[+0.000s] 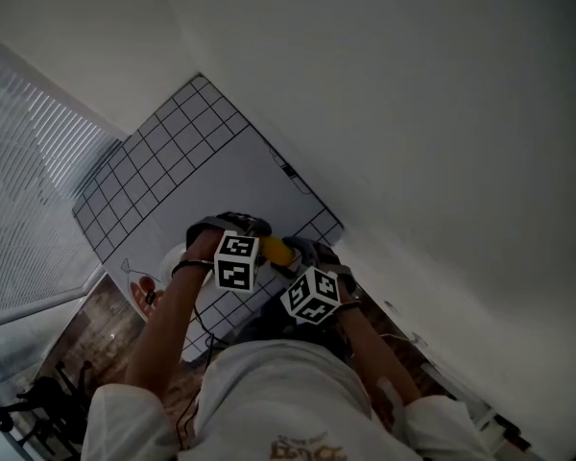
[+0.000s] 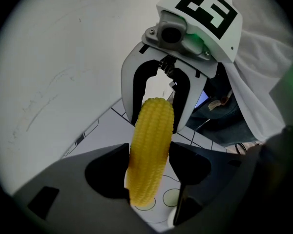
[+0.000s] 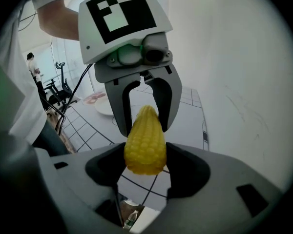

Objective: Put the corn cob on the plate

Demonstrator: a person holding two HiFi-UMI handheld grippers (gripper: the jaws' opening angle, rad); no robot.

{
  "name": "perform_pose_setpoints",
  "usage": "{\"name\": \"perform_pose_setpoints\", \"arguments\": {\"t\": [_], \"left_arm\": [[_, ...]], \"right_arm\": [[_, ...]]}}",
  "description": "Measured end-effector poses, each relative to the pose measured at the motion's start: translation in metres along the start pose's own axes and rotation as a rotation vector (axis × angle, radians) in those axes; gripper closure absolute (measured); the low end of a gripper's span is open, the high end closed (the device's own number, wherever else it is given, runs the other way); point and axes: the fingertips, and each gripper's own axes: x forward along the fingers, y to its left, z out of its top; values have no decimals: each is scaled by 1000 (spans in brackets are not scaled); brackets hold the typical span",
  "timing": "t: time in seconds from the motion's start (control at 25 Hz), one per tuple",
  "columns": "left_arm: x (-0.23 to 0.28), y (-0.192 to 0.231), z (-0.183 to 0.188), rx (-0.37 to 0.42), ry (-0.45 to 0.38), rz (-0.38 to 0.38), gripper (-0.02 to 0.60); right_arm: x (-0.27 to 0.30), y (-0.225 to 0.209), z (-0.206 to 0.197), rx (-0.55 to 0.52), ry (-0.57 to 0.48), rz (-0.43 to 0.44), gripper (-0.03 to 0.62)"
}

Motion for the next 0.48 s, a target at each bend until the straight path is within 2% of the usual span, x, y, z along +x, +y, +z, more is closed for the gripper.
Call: {"name": "perform_pose_setpoints", "arguments": {"t": [0.28,0.48], "left_arm": [[-13,-5,-10,-50,45,16,333],[-34,-18,-35,-145,67,44,336]], "right_arm": [[-1,4,22,-86,-18,46,338],[5,20,53,-180,-45,111,339]]}}
